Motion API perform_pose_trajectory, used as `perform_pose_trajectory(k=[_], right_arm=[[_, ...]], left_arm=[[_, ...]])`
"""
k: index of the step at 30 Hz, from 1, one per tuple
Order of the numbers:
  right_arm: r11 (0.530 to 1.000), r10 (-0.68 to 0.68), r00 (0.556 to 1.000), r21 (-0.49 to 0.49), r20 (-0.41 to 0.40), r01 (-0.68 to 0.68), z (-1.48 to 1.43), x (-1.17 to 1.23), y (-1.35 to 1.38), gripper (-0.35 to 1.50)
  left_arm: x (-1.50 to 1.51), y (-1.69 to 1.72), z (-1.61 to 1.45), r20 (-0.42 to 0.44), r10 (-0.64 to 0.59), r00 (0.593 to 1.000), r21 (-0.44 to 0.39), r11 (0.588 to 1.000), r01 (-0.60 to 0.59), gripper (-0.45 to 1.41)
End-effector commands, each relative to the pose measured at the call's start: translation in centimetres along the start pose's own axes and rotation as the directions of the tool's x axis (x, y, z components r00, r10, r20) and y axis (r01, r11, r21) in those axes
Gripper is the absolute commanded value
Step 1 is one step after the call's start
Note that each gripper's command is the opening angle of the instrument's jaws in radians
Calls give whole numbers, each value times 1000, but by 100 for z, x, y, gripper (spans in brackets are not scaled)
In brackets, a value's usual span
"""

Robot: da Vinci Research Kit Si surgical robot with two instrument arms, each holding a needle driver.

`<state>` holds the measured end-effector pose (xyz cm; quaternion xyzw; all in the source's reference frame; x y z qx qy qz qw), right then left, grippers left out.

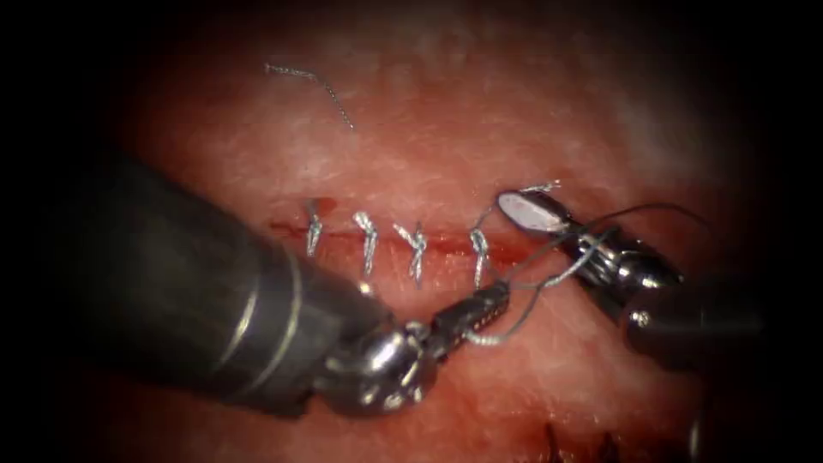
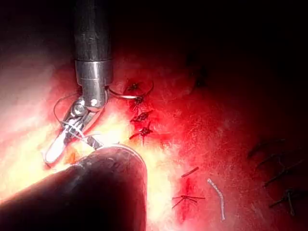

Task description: Wound Closure

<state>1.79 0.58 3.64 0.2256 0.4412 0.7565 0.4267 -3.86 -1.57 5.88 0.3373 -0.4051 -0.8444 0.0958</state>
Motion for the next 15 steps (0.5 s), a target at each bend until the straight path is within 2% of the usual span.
perform_pose_trajectory(k=[1, 15], right_arm=[[1000, 20, 1000, 9, 11, -20, 9, -14, 1, 84], [999, 51, 999, 15, 5, -51, 39, -19, 11, 88]], left_arm=[[6, 10, -4, -3, -1, 1000, -4, 1000, 1, -45], [15, 8, -9, -8, 9, 1000, -6, 1000, -9, -45]])
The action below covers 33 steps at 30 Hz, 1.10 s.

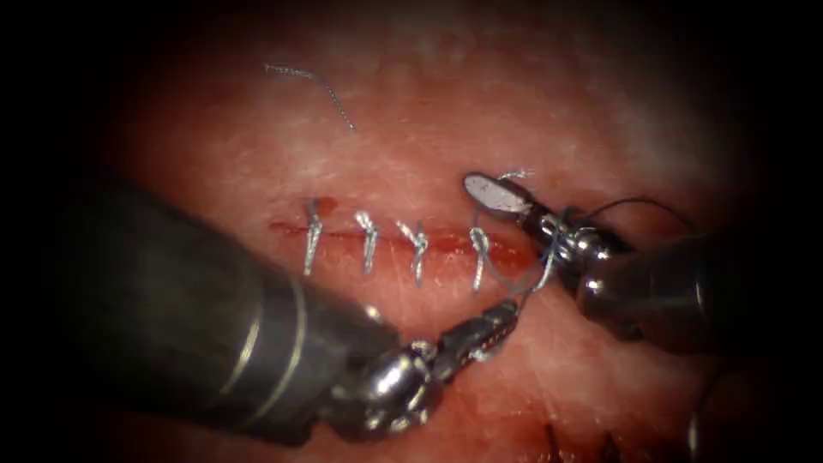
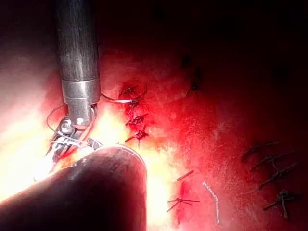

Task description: Wound Closure

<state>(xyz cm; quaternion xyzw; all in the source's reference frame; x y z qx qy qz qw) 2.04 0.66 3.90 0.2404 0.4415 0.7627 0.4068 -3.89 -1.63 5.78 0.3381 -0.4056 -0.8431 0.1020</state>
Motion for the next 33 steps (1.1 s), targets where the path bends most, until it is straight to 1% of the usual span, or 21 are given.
perform_pose_trajectory(k=[1, 6, 8, 9, 11, 12, 14, 15, 16, 17, 18, 20, 21, 24, 25, 27, 28, 29, 33], right_arm=[[1000, 3, 1000, -2, 2, -3, 6, -12, 2, 88], [1000, -3, 1000, -30, 9, 3, 15, -11, 2, 88], [996, -68, 997, -63, 24, 70, 19, -11, 3, 88], [990, -110, 993, -82, 34, 112, 20, -12, 4, 84], [984, -146, 989, -96, 36, 149, 22, -13, 5, 79], [981, -164, 986, -104, 32, 166, 22, -14, 4, 73], [975, -186, 982, -114, 36, 189, 22, -15, 3, 51], [974, -186, 982, -125, 42, 190, 21, -15, 2, 27], [974, -185, 982, -127, 46, 189, 18, -16, 1, -26], [974, -184, 982, -126, 48, 189, 16, -16, 0, -35], [975, -183, 982, -121, 43, 187, 13, -15, -2, -35], [971, -189, 982, -150, 2, 187, 5, -11, -8, -35], [962, -219, 976, -168, -13, 214, -1, -8, -15, -35], [952, -267, 963, -164, -45, 257, -15, -1, -36, -35], [944, -296, 953, -172, -57, 283, -21, 0, -47, -35], [935, -321, 946, -177, -47, 308, -25, -2, -58, -35], [928, -340, 940, -177, -39, 328, -27, -4, -63, -35], [928, -340, 940, -177, -39, 328, -27, -4, -63, -35], [910, -388, 921, -170, -23, 379, -27, -7, -63, -35]], left_arm=[[5, 11, -3, -1, -2, 1000, -4, 1000, 2, -45], [7, 11, -4, -1, -2, 1000, -4, 1000, 2, -45], [7, 11, -4, -1, 4, 1000, -4, 1000, -4, -45], [7, 11, -4, -1, 4, 1000, -4, 1000, -4, -45], [7, 11, -4, -1, 4, 1000, -4, 1000, -4, -45], [7, 11, -4, -1, 4, 1000, -4, 1000, -4, -45], [7, 11, -4, -1, 4, 1000, -4, 1000, -4, -45], [7, 11, -4, -1, 4, 1000, -4, 1000, -4, -45], [7, 11, -4, -2, 4, 1000, -4, 1000, -4, -45], [7, 11, -4, -2, 4, 1000, -4, 1000, -4, -45], [6, 11, -4, -2, 4, 1000, -4, 1000, -4, -45], [4, 10, -4, -8, 15, 1000, -5, 1000, -15, -45], [1, 8, -4, -1, 14, 1000, -5, 1000, -14, -45], [-11, 0, -4, 23, 14, 1000, -10, 1000, -14, -45], [-21, -8, -4, 34, 9, 999, -14, 1000, -8, -45], [-35, -20, -4, 54, 0, 999, -14, 1000, 1, -45], [-50, -33, 0, 86, -9, 996, -21, 1000, 11, -45], [-50, -33, 0, 86, -9, 996, -21, 1000, 11, -45], [-82, -49, 14, 122, -17, 992, -28, 999, 21, -45]])
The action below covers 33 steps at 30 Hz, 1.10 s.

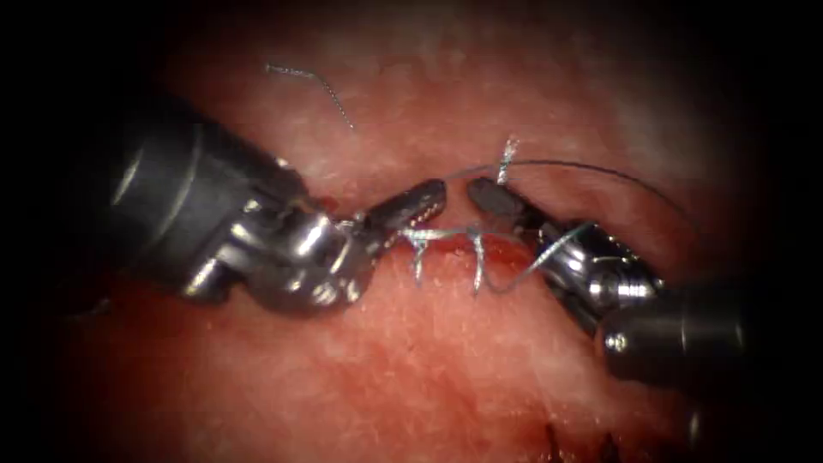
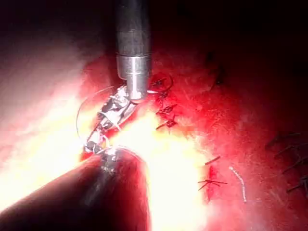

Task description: Wound Closure

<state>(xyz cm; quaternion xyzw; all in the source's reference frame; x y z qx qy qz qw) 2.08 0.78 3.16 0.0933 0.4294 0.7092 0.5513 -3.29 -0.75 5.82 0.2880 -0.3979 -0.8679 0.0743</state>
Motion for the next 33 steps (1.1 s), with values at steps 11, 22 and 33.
perform_pose_trajectory(k=[11, 22, 33], right_arm=[[993, -86, 995, 86, 49, 82, -6, -27, 1, -35], [983, -152, 987, 118, 61, 144, -18, -35, -9, -35], [913, -373, 927, 189, 28, 361, -22, -37, -8, -35]], left_arm=[[-49, 36, 77, 66, 20, 998, -38, 999, -18, -45], [-99, 19, 122, 97, -19, 995, -29, 999, 22, -45], [-143, -5, 181, 139, -43, 989, -23, 999, 47, -45]])
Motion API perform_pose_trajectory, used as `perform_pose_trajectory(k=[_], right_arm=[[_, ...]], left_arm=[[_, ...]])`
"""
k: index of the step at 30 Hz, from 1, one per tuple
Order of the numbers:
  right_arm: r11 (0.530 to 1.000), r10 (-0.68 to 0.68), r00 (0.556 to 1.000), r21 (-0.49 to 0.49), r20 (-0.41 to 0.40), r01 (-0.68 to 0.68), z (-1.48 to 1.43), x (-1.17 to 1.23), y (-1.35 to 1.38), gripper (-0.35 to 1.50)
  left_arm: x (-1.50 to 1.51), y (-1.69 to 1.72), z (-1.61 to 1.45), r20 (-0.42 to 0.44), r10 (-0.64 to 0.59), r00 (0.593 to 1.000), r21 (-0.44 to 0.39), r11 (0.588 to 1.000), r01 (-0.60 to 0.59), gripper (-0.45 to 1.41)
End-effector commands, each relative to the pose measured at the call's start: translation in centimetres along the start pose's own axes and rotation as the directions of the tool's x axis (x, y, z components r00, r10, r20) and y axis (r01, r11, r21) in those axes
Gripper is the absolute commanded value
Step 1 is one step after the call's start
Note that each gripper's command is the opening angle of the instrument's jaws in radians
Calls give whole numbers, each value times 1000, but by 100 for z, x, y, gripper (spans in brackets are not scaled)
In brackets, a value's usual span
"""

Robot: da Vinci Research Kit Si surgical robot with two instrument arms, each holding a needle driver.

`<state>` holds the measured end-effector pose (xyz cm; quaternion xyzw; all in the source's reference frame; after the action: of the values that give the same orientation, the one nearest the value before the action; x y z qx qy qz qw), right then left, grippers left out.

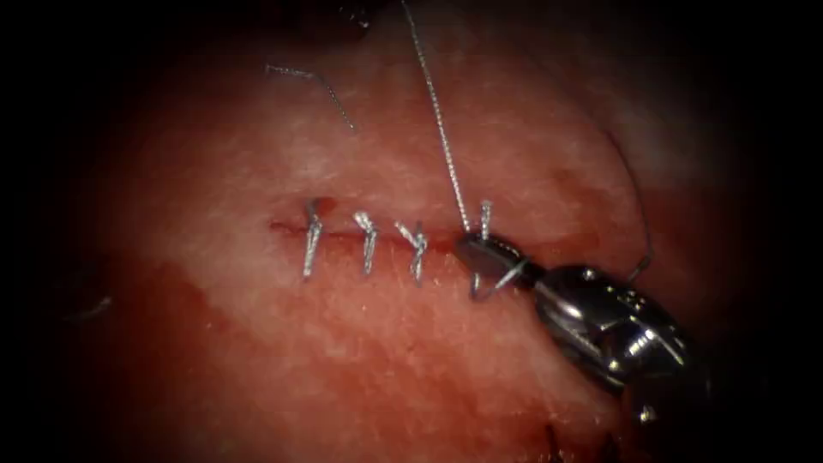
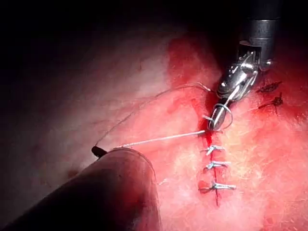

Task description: Wound Closure

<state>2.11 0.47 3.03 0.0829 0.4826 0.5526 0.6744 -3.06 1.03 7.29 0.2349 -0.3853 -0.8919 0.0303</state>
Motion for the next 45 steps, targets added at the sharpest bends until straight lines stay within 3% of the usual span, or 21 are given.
perform_pose_trajectory(k=[1, 10, 22, 26, 30, 32, 35, 45], right_arm=[[1000, -24, 1000, 17, 1, 24, -1, -15, -2, -35], [983, -161, 987, 90, -18, 162, -17, -23, 5, -35], [937, -285, 957, 191, -62, 291, -12, -38, -16, -35], [884, -392, 913, 230, -110, 407, -14, -40, -20, -35], [773, -546, 816, 262, -192, 578, -12, -40, -16, -35], [760, -559, 805, 265, -202, 594, -12, -41, -15, -35], [692, -616, 749, 287, -243, 662, -10, -49, -13, -35], [662, -638, 732, 315, -240, 680, -24, -82, -28, -35]], left_arm=[[2, 8, 5, 2, -1, 1000, -3, 1000, 1, -45], [-12, -28, 51, 1, -15, 1000, -10, 1000, 15, -45], [-13, -64, 107, 28, -36, 999, 2, 999, 36, -45], [-22, -85, 127, 36, -64, 997, 21, 998, 64, -45], [-17, -93, 144, 60, -78, 995, 32, 997, 76, -45], [-16, -93, 146, 64, -78, 995, 33, 997, 76, -45], [-12, -93, 151, 58, -80, 995, 43, 996, 78, -45], [-20, -92, 140, 44, -76, 996, 44, 996, 74, -45]])
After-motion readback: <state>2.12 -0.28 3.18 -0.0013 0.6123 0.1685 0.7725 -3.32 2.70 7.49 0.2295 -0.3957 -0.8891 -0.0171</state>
